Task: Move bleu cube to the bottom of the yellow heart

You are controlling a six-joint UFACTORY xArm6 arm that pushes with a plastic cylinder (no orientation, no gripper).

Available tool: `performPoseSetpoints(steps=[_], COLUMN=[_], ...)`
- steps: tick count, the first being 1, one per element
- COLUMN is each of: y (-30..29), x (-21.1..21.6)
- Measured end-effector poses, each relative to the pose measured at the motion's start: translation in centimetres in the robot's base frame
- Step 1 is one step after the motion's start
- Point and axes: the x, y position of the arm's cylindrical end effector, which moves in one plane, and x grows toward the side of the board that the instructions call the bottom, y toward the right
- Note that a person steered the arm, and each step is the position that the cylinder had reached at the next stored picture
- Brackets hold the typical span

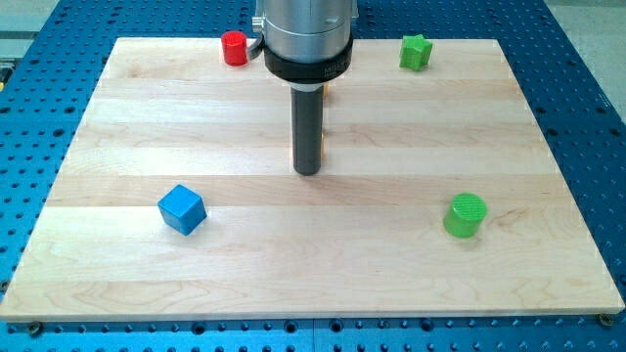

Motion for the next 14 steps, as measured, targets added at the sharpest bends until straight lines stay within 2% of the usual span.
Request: performPoseSetpoints(steps=[1, 2, 3, 5, 6, 7, 8, 9, 10, 11, 12, 13, 14], y=[-2.3, -8.9, -18.6, -12.6, -16.6, -8.7, -3.2, -12.0, -13.8, -8.2, -7.8, -6.7, -8.5], x=[6.3, 13.1, 12.9, 8.5, 7.7, 6.3, 6.2, 6.1, 5.0, 3.0, 1.9, 2.6, 4.4])
